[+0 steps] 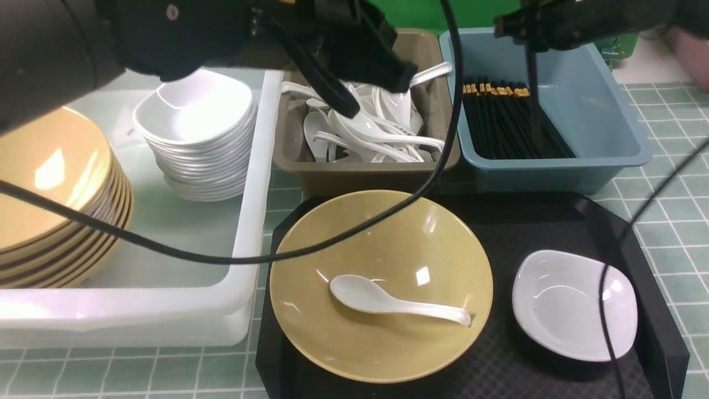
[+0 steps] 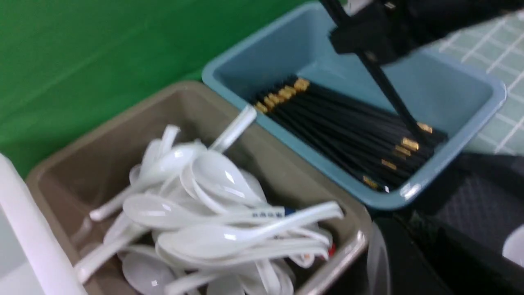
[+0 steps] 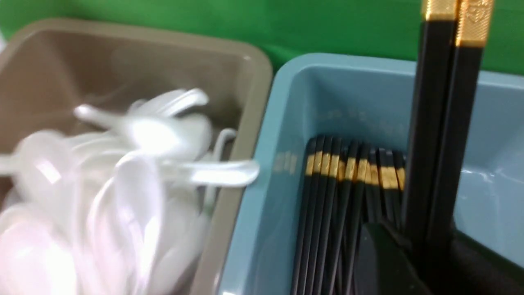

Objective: On blue table put chopsticks spoon bowls plates into blue grey white boxes.

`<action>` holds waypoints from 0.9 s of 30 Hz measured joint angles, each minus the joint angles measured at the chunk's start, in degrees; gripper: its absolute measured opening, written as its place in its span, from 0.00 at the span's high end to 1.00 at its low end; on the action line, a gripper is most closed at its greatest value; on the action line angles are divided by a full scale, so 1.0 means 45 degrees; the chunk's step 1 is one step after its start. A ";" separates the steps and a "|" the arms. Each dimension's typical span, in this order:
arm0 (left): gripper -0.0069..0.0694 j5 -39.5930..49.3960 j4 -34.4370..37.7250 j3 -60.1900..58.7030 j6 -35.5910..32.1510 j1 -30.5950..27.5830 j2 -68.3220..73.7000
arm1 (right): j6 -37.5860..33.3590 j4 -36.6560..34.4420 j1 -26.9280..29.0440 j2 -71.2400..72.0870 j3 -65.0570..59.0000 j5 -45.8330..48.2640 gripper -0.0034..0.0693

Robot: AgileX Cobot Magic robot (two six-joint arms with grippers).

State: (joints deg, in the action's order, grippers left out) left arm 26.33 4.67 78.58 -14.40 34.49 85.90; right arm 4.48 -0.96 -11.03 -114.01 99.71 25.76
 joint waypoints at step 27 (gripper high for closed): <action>0.91 0.5936 -0.0858 -0.3190 0.0207 0.0000 -0.4917 | -0.3934 -0.0153 -0.1586 0.0441 0.2890 0.9978 0.35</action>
State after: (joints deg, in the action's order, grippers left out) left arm 53.05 0.82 64.23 -13.47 34.49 63.77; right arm -13.22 -1.64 -18.17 -112.02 112.71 70.66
